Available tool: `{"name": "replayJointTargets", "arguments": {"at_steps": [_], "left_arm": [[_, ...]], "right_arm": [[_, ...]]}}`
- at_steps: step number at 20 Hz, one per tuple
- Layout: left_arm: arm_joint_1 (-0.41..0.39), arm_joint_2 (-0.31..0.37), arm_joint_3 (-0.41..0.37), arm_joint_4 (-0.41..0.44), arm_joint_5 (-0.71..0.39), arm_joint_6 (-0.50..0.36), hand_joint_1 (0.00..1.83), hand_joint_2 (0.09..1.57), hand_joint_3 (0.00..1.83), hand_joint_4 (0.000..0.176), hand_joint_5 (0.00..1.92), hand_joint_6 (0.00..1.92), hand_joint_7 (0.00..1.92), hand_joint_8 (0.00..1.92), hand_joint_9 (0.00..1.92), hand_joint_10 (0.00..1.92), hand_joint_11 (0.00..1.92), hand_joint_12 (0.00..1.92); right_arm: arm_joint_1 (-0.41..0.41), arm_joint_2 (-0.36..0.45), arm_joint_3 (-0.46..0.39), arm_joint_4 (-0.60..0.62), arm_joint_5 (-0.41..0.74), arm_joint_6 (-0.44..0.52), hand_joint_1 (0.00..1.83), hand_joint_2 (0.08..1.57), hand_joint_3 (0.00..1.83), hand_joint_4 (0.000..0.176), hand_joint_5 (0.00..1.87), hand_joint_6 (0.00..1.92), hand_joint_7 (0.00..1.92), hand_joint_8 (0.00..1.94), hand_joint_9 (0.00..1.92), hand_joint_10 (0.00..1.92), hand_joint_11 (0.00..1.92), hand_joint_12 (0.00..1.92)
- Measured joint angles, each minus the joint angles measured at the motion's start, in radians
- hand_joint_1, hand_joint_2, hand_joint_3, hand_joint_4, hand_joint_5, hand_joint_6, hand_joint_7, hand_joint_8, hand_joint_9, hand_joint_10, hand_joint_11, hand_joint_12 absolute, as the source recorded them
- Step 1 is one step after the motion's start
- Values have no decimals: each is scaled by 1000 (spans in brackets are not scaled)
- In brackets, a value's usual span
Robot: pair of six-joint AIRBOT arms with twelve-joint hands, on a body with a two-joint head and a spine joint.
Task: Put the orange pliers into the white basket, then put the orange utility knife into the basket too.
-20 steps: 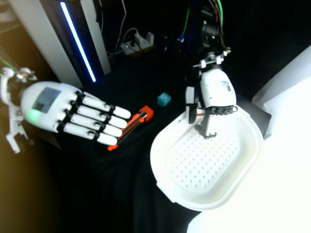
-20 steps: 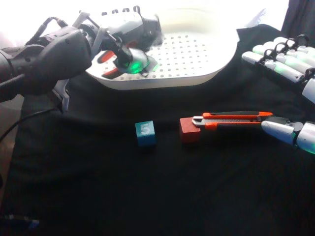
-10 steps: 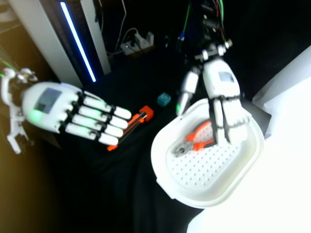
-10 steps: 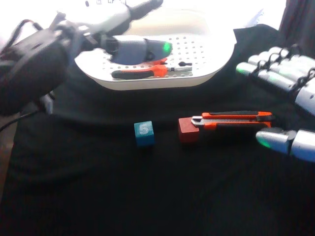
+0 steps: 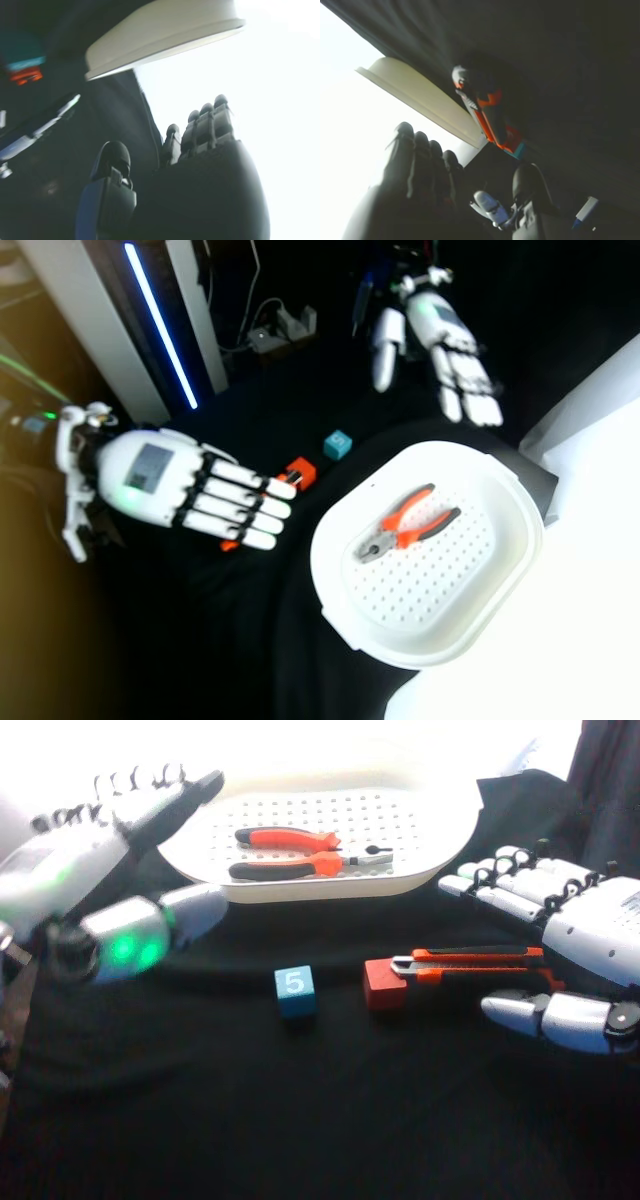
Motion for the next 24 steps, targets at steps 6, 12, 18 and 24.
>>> {"name": "replayJointTargets", "arguments": {"at_steps": [6,12,18,24], "left_arm": [[166,23,-67,-118,-255,-42,209,1398,0,58,0,0,48,2,146,14,0,423],[227,38,-101,-137,-378,-50,275,1422,7,66,0,0,46,3,135,4,5,15],[266,38,-111,-173,-427,-58,292,1424,2,60,17,4,66,1,104,0,0,1],[269,42,-119,-159,-447,-58,277,1415,0,70,27,4,70,1,111,4,0,0]], "right_arm": [[18,-66,52,6,-66,0,723,1307,0,0,404,19,609,76,342,582,0,1592],[43,-105,108,28,-65,12,913,1337,1,0,602,1600,698,1680,638,1872,649,1921],[57,-70,68,25,-36,-8,1329,1249,0,75,974,1920,1184,1941,1257,1921,1174,1921],[54,68,-60,-63,152,-10,1235,1333,7,91,839,1921,1113,1941,1284,1921,1335,1921]]}}
